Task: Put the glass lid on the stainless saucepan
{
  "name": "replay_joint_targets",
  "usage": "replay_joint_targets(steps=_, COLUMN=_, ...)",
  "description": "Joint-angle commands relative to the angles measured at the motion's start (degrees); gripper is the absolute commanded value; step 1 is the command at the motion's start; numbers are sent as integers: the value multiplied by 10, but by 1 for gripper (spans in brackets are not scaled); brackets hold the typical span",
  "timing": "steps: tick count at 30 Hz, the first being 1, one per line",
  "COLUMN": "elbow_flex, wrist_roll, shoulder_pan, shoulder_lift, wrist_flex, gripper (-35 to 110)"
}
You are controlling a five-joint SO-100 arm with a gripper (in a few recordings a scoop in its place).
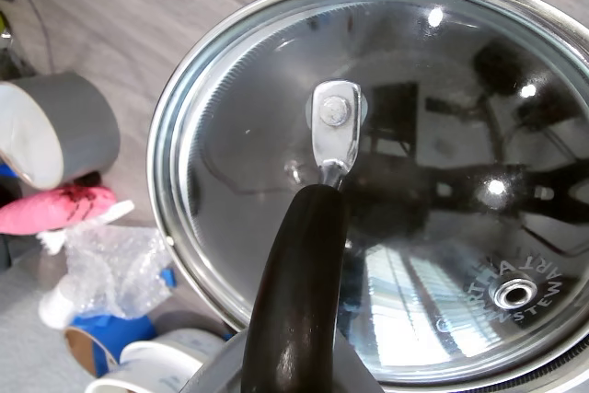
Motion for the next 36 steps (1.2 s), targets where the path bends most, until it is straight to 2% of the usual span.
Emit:
replay_joint_targets(steps=1, elbow_flex=-34, wrist_roll=3, shoulder_pan=-6, shoulder_lift=11, wrist_flex=3, gripper=0)
replay_joint_targets(steps=17, elbow_flex=-34, wrist_roll=6, shoulder_pan=-19, shoulder_lift=-1, wrist_flex=18, gripper=0)
replay_joint_targets(steps=19, elbow_flex=-34, wrist_roll=6, shoulder_pan=-18, shoulder_lift=-4, wrist_flex=26, gripper=10)
replay_joint_targets(steps=22, elbow_flex=-34, wrist_roll=6, shoulder_pan=-18, shoulder_lift=-3, wrist_flex=42, gripper=12)
replay_joint_targets(steps=34, elbow_flex=-34, wrist_roll=3, shoulder_pan=-9, shoulder_lift=-11, wrist_flex=43, gripper=12)
replay_joint_targets(steps=36, elbow_flex=-34, wrist_roll=3, shoulder_pan=-7, shoulder_lift=-18, wrist_flex=38, gripper=4)
